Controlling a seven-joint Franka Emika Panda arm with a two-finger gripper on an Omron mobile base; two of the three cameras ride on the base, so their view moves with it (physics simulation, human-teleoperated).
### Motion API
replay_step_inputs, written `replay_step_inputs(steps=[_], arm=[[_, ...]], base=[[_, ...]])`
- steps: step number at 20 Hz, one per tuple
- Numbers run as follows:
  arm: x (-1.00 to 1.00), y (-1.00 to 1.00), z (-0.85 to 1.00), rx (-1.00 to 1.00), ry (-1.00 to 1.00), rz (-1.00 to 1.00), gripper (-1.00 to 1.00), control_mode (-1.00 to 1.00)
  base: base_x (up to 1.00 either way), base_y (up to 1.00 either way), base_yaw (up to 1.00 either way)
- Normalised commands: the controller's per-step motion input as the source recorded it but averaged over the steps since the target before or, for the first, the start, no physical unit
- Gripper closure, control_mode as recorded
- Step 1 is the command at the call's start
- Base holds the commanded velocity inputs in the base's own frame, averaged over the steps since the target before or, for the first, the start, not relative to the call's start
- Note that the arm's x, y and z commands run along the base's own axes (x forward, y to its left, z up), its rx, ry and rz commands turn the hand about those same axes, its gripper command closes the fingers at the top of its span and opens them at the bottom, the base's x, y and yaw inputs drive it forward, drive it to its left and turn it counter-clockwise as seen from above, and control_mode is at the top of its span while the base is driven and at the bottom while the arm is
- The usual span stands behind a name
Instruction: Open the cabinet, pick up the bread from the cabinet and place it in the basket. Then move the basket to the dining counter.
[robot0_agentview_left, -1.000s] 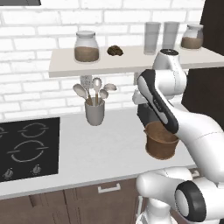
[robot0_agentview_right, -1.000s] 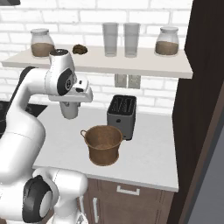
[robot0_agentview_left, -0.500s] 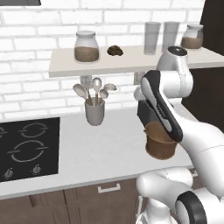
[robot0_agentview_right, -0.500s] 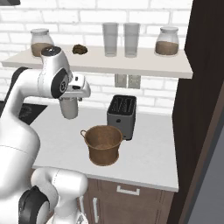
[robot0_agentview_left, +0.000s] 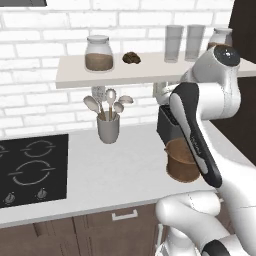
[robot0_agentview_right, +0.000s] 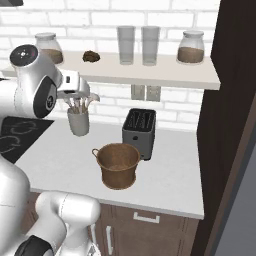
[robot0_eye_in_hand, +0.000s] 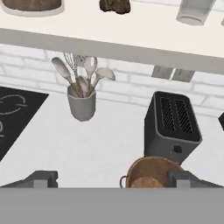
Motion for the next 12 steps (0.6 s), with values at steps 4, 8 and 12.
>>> replay_step_inputs(steps=[4, 8, 12], arm=[[0.0, 0.0, 0.6, 0.02, -0.23, 0.04, -1.0, -1.0], [0.01, 0.0, 0.53, 0.02, -0.18, 0.03, -1.0, -1.0], [0.14, 0.03, 0.6, 0.02, -0.1, 0.01, -1.0, -1.0]], base=[[0.0, 0.0, 0.0], [0.0, 0.0, 0.0], [0.0, 0.0, 0.0]])
